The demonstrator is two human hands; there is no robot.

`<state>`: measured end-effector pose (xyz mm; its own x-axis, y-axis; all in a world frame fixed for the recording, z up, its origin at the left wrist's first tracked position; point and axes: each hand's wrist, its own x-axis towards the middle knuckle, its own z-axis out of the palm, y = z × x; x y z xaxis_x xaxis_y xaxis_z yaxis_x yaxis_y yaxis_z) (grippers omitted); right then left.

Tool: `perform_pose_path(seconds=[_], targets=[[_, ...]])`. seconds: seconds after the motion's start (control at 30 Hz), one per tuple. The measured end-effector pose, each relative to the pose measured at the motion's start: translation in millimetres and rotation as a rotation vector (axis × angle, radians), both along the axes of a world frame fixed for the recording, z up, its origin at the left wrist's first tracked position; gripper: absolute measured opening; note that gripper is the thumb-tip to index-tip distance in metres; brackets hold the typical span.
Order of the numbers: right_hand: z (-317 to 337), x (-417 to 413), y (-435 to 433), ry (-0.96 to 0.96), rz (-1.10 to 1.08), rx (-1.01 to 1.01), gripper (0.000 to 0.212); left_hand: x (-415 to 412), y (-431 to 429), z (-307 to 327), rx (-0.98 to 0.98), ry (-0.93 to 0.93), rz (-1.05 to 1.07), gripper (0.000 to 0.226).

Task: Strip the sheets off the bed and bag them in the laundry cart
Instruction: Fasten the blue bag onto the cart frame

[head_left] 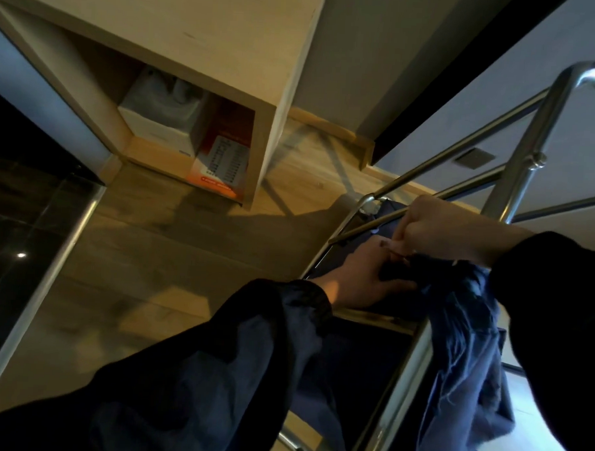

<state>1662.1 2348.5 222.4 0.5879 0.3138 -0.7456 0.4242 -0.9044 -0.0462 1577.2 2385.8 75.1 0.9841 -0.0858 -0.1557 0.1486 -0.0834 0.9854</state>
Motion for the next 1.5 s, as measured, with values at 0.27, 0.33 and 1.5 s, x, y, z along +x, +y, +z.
perform_pose_path(seconds=[0.27,0.33,1.5], targets=[[3,0,3,-0.033,0.148,-0.089,0.026,-4,11,-2,-0.166,-0.026,0.045,0.03],[4,1,6,-0.028,0.176,-0.126,0.032,-3,15,0,-0.107,-0.061,0.039,0.039],[-4,-28,-21,-0.364,0.406,0.061,0.013,-12,13,23,0.183,-0.164,-0.077,0.022]])
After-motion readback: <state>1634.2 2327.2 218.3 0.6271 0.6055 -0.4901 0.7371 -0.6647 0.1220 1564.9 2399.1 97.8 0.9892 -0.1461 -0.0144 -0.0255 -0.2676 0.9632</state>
